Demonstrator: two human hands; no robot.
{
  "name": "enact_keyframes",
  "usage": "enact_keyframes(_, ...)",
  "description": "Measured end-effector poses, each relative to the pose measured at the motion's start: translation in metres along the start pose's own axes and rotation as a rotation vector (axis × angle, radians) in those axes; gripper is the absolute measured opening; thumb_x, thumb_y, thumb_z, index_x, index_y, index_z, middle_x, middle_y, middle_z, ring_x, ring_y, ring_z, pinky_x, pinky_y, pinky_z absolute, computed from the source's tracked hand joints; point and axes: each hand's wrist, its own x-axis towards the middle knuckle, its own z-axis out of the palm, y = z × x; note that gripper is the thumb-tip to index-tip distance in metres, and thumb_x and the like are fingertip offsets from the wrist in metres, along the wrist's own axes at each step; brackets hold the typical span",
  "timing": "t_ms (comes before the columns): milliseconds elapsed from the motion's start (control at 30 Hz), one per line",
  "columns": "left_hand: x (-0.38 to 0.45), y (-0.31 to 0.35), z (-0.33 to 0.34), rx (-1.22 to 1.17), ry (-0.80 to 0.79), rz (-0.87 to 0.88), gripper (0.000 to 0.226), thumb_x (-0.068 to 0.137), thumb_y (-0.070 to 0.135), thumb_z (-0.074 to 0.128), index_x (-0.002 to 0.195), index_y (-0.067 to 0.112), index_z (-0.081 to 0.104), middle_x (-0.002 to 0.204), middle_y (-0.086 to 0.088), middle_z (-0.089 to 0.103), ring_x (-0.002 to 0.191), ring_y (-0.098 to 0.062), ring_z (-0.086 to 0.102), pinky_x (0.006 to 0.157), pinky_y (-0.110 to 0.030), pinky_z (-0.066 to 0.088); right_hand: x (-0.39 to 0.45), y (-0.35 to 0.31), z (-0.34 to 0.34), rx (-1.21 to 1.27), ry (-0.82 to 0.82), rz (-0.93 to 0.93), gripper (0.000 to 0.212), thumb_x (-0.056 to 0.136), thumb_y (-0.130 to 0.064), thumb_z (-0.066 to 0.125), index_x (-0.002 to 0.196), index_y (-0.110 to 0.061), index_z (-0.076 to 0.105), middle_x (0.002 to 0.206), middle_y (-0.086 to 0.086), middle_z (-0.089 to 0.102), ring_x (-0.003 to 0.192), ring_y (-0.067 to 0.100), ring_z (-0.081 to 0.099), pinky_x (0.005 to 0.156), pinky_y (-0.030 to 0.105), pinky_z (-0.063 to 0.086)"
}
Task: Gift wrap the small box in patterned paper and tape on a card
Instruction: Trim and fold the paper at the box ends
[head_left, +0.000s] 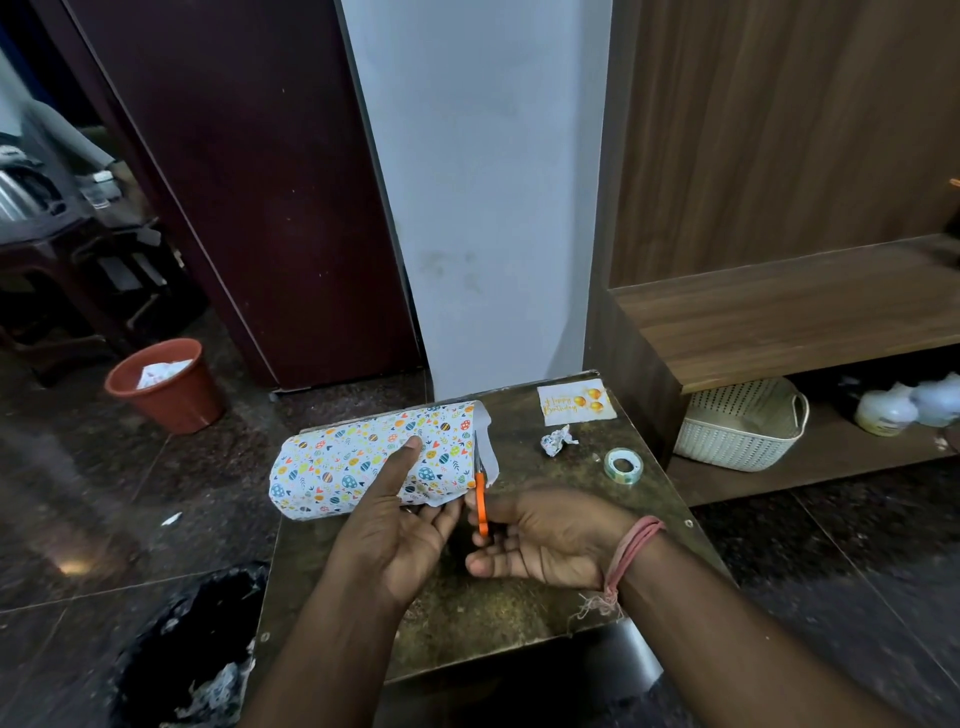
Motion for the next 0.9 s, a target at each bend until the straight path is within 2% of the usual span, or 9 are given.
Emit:
enact_keyframes(100,0.0005,0.0005,-0.0009,0.013,-0.008,0.008,0.046,0.087,0.013,0.075,0.131,0.010,0.062,0.122,-0.012,0.074,0.110,-0.027,0.073,0.089,-0.041,0.061,-0.0014,-0.0013,-0.0008,0.003,-0.004,-0.003,0.018,0.097,-0.016,0.065,0.092,0.000,0.060,0.082,0.009,0.052,0.071,0.019,0.055,0.056,0.030,0.060)
enact_keyframes(300,0.0004,0.0032,-0.0017,0.034,-0.033,0.003,0.045,0.090,0.013,0.073,0.133,0.010,0.060,0.124,-0.011,0.074,0.107,-0.027,0.074,0.085,-0.043,0.061,-0.0046,-0.0050,-0.0003,0.027,-0.008,0.004,0.018,0.099,-0.016,0.062,0.089,-0.001,0.059,0.081,0.009,0.052,0.071,0.020,0.053,0.055,0.029,0.061)
enact_keyframes(433,0.0004,0.0050,-0.0026,0.045,-0.034,-0.016,0.052,0.086,0.012,0.075,0.136,0.010,0.059,0.121,-0.012,0.074,0.107,-0.028,0.074,0.085,-0.048,0.060,-0.0019,-0.0059,-0.0054,0.012,0.004,0.027,0.020,0.099,-0.017,0.061,0.090,0.000,0.058,0.082,0.011,0.050,0.070,0.021,0.056,0.057,0.028,0.061)
enact_keyframes(600,-0.0003,0.0044,-0.0012,0.054,-0.019,-0.021,0.054,0.079,0.013,0.078,0.131,0.010,0.062,0.121,-0.013,0.075,0.104,-0.027,0.075,0.080,-0.046,0.063,0.0020,-0.0041,-0.0083,0.021,0.009,0.039,0.022,0.099,-0.018,0.062,0.088,0.000,0.057,0.079,0.012,0.051,0.068,0.022,0.057,0.054,0.026,0.059)
enact_keyframes(733,-0.0005,0.0050,-0.0018,0.040,-0.020,-0.026,0.051,0.085,0.012,0.076,0.134,0.009,0.060,0.119,-0.014,0.075,0.103,-0.028,0.075,0.077,-0.046,0.064,-0.0002,-0.0045,-0.0055,0.082,0.025,0.003,0.015,0.099,-0.011,0.061,0.090,0.002,0.059,0.081,0.012,0.052,0.070,0.022,0.055,0.050,0.025,0.058)
enact_keyframes(900,0.0009,0.0055,-0.0011,0.041,-0.029,-0.033,0.055,0.089,0.013,0.075,0.141,0.009,0.057,0.122,-0.012,0.074,0.113,-0.029,0.072,0.081,-0.047,0.062,0.0007,-0.0029,-0.0059,0.115,0.042,-0.006,0.012,0.099,-0.006,0.061,0.089,0.001,0.062,0.084,0.012,0.055,0.074,0.022,0.055,0.051,0.026,0.058)
